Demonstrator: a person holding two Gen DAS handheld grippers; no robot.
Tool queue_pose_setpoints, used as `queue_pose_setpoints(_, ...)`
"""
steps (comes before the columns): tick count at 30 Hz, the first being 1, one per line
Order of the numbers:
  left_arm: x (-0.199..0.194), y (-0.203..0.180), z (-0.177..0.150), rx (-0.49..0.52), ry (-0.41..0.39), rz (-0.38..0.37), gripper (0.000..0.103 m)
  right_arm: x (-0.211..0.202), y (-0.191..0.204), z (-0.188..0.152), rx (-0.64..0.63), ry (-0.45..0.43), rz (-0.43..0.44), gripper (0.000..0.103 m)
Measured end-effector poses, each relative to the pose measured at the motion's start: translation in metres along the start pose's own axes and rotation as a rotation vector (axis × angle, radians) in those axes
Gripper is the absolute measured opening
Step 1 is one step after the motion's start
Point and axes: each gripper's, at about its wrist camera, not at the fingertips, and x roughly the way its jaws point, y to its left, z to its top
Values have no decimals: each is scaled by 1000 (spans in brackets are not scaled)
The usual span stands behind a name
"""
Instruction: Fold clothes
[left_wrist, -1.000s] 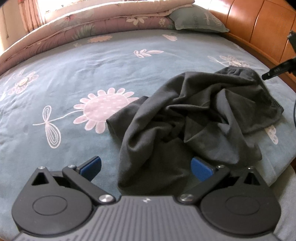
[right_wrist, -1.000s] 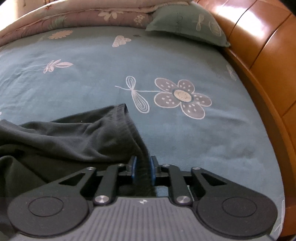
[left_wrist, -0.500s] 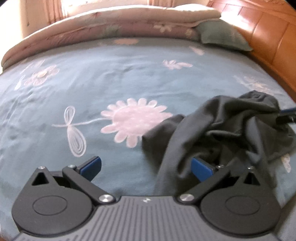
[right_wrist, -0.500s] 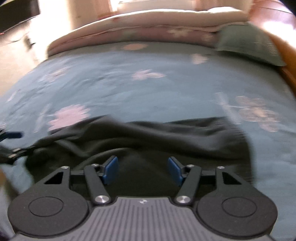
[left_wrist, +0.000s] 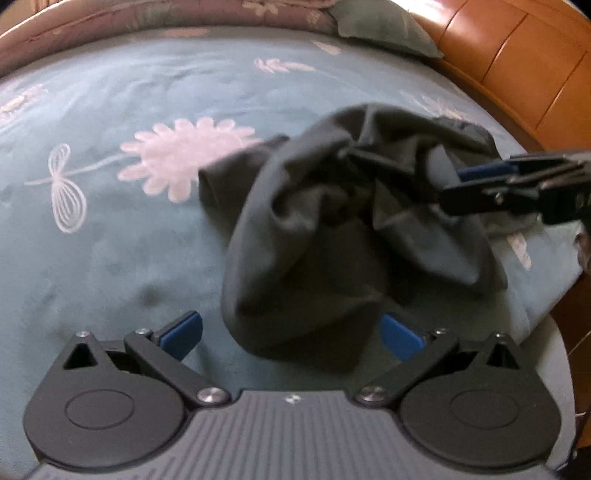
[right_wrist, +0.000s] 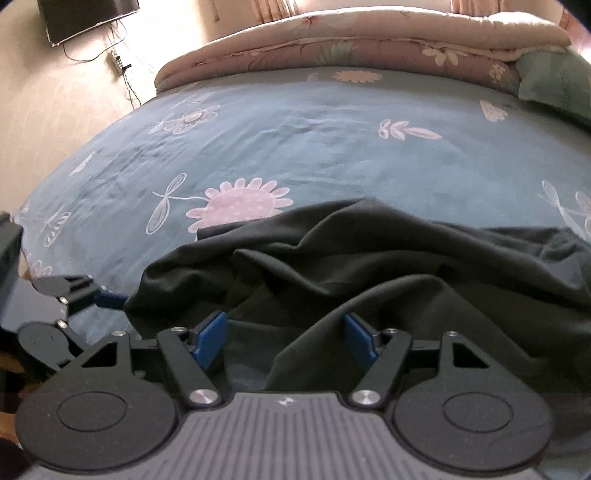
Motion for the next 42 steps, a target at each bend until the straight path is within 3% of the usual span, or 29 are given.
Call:
queue_pose_setpoints(7,9,-6,-5,71,-59,56,103,5,-5,-13,33,28,-9,75)
queue_pose_setpoints(12,11,-14,-3,112,-26,102,103,5,-5,-19,53,25,-4,75)
queue_pose_setpoints(15,5,-8,0,56,-18,76,96,3,-7,-21,64,20,-3,75)
queue_pose_setpoints(19,-21,1,2,-8,-124,20,93,0,-12,-25,85,7,7,75)
queue_pose_setpoints(22,-23,8,6,-56,-145,-6,93,1,-14,-27,98,5,20,75)
queue_pose_setpoints(23,-22,11,6,-82,-143,-18,85,1,-13,-27,99,5,20,75)
queue_pose_setpoints(24,-22,14,6,-109,-152,-27,68,1,-13,-27,98,5,19,75)
queue_pose_setpoints(26,-22,19,8,-162,-171,-24,56,1,-12,-28,95,2,20,75)
queue_pose_setpoints(29,-24,25,12,-209,-188,-17,53,-1,-11,-28,96,-4,25,75)
queue_pose_setpoints(34,-14,24,2,-234,-127,-76,52,-3,-12,-29,101,-13,25,75)
queue_pose_setpoints(38,-9,21,-6,-244,-103,-101,44,-4,-11,-30,104,-17,32,75)
queue_pose_setpoints(40,-11,20,-4,-238,-107,-104,35,-4,-10,-30,99,-16,30,75)
queue_pose_setpoints(42,-15,20,1,-227,-119,-89,12,-5,-10,-30,96,-18,27,75)
